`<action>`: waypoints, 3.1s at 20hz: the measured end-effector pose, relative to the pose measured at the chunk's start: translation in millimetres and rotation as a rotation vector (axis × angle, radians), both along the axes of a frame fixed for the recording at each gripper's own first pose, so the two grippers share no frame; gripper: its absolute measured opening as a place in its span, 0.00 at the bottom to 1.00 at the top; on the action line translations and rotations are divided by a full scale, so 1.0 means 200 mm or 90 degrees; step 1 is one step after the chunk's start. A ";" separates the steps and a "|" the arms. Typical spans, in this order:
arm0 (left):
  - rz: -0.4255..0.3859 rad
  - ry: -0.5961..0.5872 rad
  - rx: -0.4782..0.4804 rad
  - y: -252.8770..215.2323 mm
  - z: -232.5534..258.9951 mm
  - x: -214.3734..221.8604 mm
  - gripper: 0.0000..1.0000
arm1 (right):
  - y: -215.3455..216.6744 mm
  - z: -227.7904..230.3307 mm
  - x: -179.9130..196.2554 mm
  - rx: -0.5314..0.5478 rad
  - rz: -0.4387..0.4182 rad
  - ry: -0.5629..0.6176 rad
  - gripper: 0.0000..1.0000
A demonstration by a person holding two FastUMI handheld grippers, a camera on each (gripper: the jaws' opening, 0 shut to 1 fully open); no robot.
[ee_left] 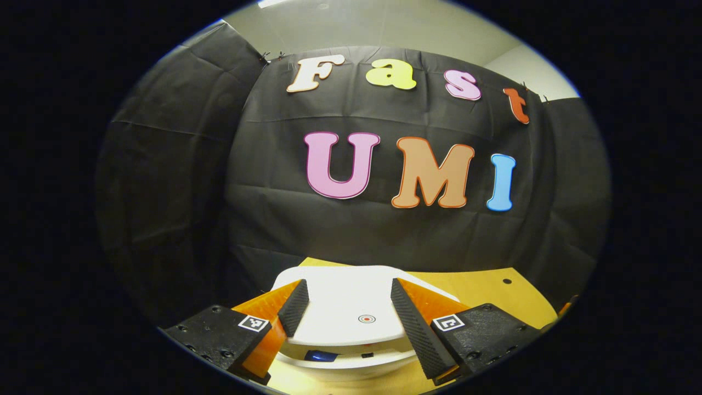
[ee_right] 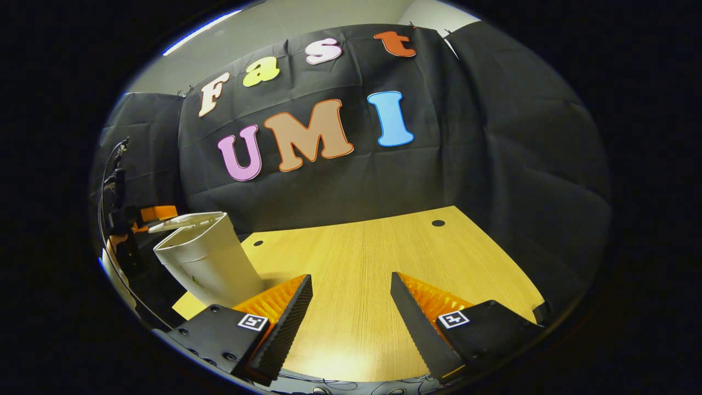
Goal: Press the lid of the desktop garbage bin to open it, pick up the crumpled paper on the desktop and throw it into the bin, then pick up the pop can on the desktop and drop it into the bin, and finally close the garbage bin lid.
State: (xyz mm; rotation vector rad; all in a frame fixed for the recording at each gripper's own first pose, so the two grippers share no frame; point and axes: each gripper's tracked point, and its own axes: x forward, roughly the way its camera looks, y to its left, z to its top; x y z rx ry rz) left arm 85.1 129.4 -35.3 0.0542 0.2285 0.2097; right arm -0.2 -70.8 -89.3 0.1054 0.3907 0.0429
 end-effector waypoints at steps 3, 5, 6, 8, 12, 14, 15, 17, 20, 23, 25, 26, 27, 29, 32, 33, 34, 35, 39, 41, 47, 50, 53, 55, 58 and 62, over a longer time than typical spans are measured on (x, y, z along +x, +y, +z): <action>0.016 -0.007 0.006 0.02 -0.03 0.00 0.93 | -0.02 -0.01 0.00 -0.002 -0.004 0.004 0.96; 0.023 -0.008 0.009 0.03 -0.06 0.00 0.92 | -0.03 -0.02 -0.01 -0.003 -0.007 0.008 0.96; 0.026 0.000 0.013 0.04 -0.09 -0.01 0.91 | -0.02 -0.03 -0.02 -0.003 -0.007 0.010 0.96; 0.037 0.028 0.013 0.04 -0.17 -0.04 0.89 | -0.02 -0.04 -0.02 -0.005 -0.005 0.014 0.96; 0.056 -0.016 0.033 0.05 -0.14 -0.02 0.90 | 0.00 -0.06 0.00 -0.008 0.002 0.021 0.96; 0.069 -0.028 0.030 0.04 -0.15 -0.02 0.91 | 0.00 -0.08 0.00 -0.006 0.006 0.028 0.96; 0.077 -0.032 0.041 0.04 -0.15 -0.02 0.91 | 0.00 -0.08 0.01 -0.006 0.007 0.031 0.96; 0.089 -0.041 0.079 0.04 -0.16 -0.02 0.92 | 0.00 -0.09 0.00 -0.008 0.010 0.034 0.96; 0.095 -0.062 0.103 0.05 -0.16 -0.02 0.92 | -0.04 -0.09 0.00 -0.014 0.007 0.037 0.96; 0.096 -0.058 0.094 0.05 -0.18 -0.02 0.92 | -0.08 -0.09 0.00 -0.009 -0.003 0.040 0.96; 0.095 -0.059 0.093 0.04 -0.17 -0.02 0.93 | -0.09 -0.09 0.00 -0.001 -0.006 0.040 0.96; 0.097 -0.054 0.089 0.05 -0.18 -0.02 0.92 | -0.09 -0.08 0.01 0.002 -0.006 0.037 0.96; 0.095 -0.049 0.092 0.04 -0.19 -0.02 0.92 | -0.09 -0.06 0.02 0.004 -0.003 0.031 0.96; 0.095 -0.054 0.092 0.04 -0.18 -0.02 0.92 | -0.08 -0.02 0.03 0.003 0.002 0.017 0.96; 0.087 -0.079 0.111 0.03 -0.12 -0.01 0.91 | -0.07 0.04 0.03 0.003 0.004 -0.001 0.96; 0.094 -0.069 0.106 0.04 -0.13 0.00 0.90 | -0.07 0.05 0.02 0.003 0.004 -0.004 0.96; 0.105 -0.068 0.093 0.06 -0.13 -0.01 0.90 | -0.08 0.06 0.01 -0.001 0.001 -0.009 0.96; 0.113 -0.072 0.075 0.06 -0.12 -0.01 0.90 | -0.09 0.07 0.00 -0.004 -0.003 -0.011 0.96; 0.114 -0.079 0.032 0.04 -0.10 0.00 0.90 | -0.10 0.09 -0.04 0.001 -0.014 -0.014 0.96; 0.118 -0.079 0.032 0.05 -0.06 -0.02 0.90 | -0.08 0.09 -0.05 0.003 -0.014 -0.013 0.96; 0.058 -0.150 0.107 -0.15 0.34 -0.09 0.92 | 0.02 0.16 -0.04 0.014 0.013 -0.041 0.96; 0.029 -0.157 0.060 -0.28 0.39 -0.19 0.92 | 0.07 0.24 -0.01 0.017 0.034 -0.066 0.96; 0.022 -0.160 0.020 -0.38 0.35 -0.33 0.91 | 0.11 0.32 0.01 0.016 0.047 -0.097 0.96; 0.021 -0.156 0.018 -0.42 0.30 -0.41 0.92 | 0.13 0.34 0.01 0.021 0.054 -0.110 0.96; 0.015 -0.151 0.017 -0.48 0.24 -0.50 0.92 | 0.18 0.36 0.02 0.034 0.069 -0.121 0.96; 0.010 -0.146 -0.011 -0.52 0.17 -0.53 0.92 | 0.23 0.39 0.01 0.041 0.076 -0.141 0.96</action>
